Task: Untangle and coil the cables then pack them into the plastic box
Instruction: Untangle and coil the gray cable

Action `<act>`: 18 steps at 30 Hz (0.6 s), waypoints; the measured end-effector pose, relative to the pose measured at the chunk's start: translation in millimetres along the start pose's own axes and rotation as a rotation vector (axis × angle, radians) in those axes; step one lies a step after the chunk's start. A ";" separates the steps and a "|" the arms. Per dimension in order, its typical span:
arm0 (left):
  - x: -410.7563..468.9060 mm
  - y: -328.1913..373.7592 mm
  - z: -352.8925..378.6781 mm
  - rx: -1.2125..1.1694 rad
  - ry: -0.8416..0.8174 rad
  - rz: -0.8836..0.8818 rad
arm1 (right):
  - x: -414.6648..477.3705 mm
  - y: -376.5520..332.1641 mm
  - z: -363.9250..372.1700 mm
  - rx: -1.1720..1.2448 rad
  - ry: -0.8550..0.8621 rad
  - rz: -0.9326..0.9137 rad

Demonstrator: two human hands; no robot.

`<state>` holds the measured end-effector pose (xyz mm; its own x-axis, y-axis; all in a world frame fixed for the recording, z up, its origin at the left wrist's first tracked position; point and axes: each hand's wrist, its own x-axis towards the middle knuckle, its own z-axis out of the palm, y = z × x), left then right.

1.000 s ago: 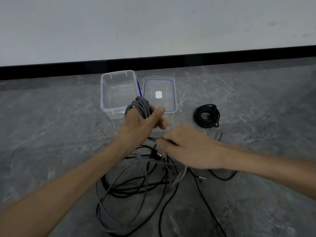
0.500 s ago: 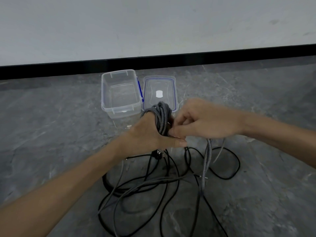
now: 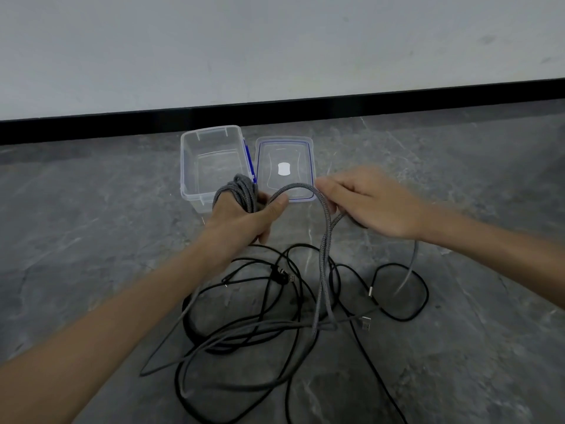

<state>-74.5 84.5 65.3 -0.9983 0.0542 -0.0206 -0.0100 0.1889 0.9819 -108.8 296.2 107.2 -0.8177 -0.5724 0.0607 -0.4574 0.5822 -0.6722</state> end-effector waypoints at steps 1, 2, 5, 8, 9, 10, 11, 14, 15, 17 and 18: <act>0.1 -0.8 -0.4 -0.003 -0.002 -0.016 | -0.4 2.5 1.1 0.009 -0.045 0.008; 0.1 -1.3 -0.3 -0.016 -0.012 -0.025 | -0.8 4.0 1.7 0.060 -0.128 0.027; 1.6 -3.1 0.6 -0.125 -0.029 -0.064 | -0.2 7.6 -1.6 0.297 -0.360 0.130; 3.7 -3.5 1.1 -0.191 0.010 -0.130 | 3.6 15.5 -4.8 0.326 -0.414 0.107; 3.9 -2.6 1.5 -0.202 0.012 -0.139 | 4.9 19.6 -4.0 0.301 -0.411 0.088; 4.2 -1.3 1.5 -0.208 0.012 -0.139 | 5.8 21.9 -1.6 0.263 -0.390 0.079; 4.1 0.9 1.6 -0.215 0.009 -0.133 | 6.6 23.8 2.3 0.233 -0.349 0.079; 3.8 6.1 1.4 -0.251 -0.036 -0.091 | 9.3 32.0 13.3 0.166 -0.186 0.133; 3.6 7.3 1.4 -0.269 -0.054 -0.079 | 10.6 38.0 15.4 0.127 -0.132 0.165; 3.2 8.4 1.1 -0.310 -0.081 -0.071 | 12.5 55.0 16.5 0.056 -0.056 0.245; 3.1 8.5 0.8 -0.329 -0.087 -0.072 | 13.3 66.1 16.6 0.030 -0.020 0.285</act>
<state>-77.6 87.1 73.5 -0.9859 0.1385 -0.0939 -0.1122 -0.1306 0.9851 -144.1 317.4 51.3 -0.9047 -0.3996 -0.1478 -0.1997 0.7041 -0.6814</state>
